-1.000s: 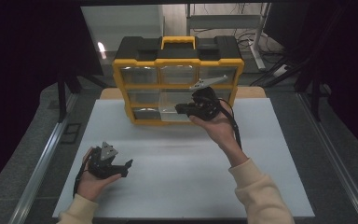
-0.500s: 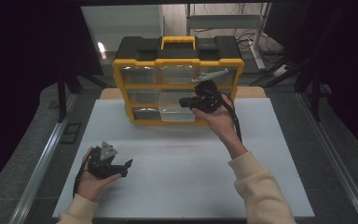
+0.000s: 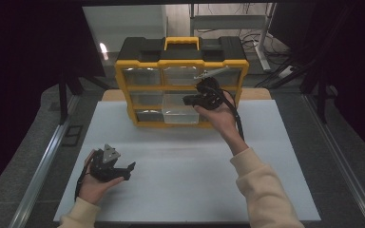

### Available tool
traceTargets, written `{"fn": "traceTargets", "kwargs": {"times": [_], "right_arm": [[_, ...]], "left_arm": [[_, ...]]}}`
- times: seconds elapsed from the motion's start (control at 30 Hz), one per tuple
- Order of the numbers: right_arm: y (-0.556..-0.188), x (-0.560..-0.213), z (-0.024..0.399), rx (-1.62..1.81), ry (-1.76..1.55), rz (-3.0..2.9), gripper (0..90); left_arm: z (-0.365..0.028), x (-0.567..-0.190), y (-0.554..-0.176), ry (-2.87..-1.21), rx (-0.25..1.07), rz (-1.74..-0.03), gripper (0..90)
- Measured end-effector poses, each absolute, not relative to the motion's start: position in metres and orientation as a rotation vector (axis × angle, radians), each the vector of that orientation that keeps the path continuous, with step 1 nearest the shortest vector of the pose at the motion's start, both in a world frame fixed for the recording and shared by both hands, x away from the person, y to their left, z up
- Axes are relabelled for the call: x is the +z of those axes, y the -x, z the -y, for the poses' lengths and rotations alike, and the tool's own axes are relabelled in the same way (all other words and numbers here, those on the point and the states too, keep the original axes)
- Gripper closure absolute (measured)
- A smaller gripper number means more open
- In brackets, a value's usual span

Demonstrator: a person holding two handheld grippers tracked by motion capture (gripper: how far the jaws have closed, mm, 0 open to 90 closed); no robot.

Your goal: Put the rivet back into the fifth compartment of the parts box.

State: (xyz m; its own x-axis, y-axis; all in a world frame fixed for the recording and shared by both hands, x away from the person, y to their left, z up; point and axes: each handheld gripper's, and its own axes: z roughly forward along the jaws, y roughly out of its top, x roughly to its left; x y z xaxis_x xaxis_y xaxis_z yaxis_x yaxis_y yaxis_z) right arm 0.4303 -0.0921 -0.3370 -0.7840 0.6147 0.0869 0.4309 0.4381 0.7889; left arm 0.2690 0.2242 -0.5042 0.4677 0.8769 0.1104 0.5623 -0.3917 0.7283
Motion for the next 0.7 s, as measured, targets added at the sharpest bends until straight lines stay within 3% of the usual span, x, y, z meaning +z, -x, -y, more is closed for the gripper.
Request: {"fn": "traceTargets", "kwargs": {"times": [0.43, 0.47, 0.5, 0.53, 0.6, 0.7], "right_arm": [[-0.4404, -0.3405, 0.0874, 1.231, -0.922, -2.47, 86.0], [-0.44, -0.3406, 0.0873, 1.235, -0.908, -2.466, 82.4], [-0.439, -0.3401, 0.087, 1.243, -0.889, -2.448, 66.5], [-0.4384, -0.3398, 0.0866, 1.246, -0.889, -2.438, 56.9], [-0.4373, -0.34, 0.0857, 1.245, -0.882, -2.439, 46.1], [-0.4346, -0.341, 0.0844, 1.24, -0.864, -2.442, 37.2]], "left_arm": [[-0.2241, -0.5045, -0.2691, -2.097, 0.654, -1.191, 9.8], [-0.224, -0.5044, -0.2691, -2.098, 0.655, -1.189, 9.8], [-0.2239, -0.5045, -0.2691, -2.098, 0.655, -1.189, 9.8], [-0.2239, -0.5045, -0.2692, -2.098, 0.654, -1.19, 9.8], [-0.2237, -0.5047, -0.2692, -2.098, 0.654, -1.19, 9.8], [-0.2241, -0.5046, -0.2687, -2.095, 0.652, -1.192, 9.8]]}}
